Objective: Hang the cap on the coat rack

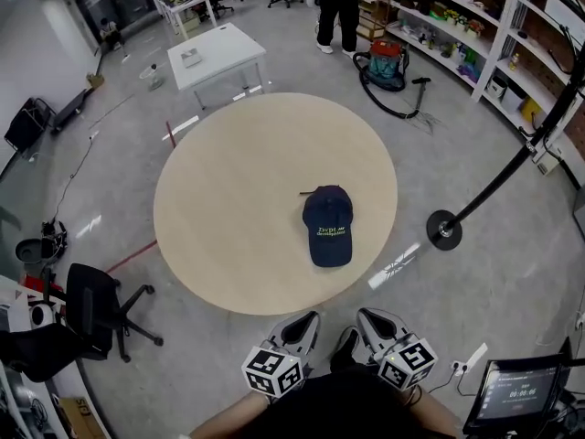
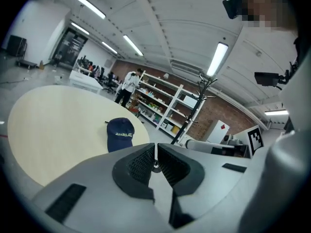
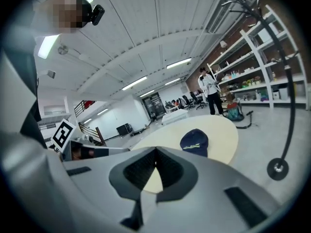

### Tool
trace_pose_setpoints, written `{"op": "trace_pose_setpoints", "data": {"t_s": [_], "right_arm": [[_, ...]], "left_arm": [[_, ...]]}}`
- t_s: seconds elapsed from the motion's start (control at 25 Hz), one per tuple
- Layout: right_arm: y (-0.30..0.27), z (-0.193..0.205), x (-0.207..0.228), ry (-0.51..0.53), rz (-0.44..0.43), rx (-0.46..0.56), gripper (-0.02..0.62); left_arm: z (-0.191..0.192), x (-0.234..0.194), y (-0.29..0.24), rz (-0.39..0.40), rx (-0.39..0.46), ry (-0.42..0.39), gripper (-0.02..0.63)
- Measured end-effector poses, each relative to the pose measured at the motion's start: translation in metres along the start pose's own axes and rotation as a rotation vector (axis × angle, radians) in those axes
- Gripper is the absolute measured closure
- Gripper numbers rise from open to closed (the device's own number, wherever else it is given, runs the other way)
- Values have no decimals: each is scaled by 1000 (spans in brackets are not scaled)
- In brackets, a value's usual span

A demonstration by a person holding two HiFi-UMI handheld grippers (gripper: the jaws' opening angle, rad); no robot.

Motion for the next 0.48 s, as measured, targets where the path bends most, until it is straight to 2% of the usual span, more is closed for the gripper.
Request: {"op": "trace_pose_setpoints", "data": {"t_s": [0.16, 0.48], "right_arm": [[-10, -12, 36, -13, -28, -13, 592], [-23, -19, 87, -51, -81, -36, 592]], "left_arm": [[-11, 8, -32, -38, 1, -26, 601], [-15, 17, -73, -100, 7, -28, 601]]}}
Point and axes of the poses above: the fingertips, and each gripper's own axes: y backward along the fingers, x to its right, z out of its underside, the point moved 10 cm from there along y, backward along the fingers, and after that the axes turned 6 degrees about z, right-handed, at the moved point
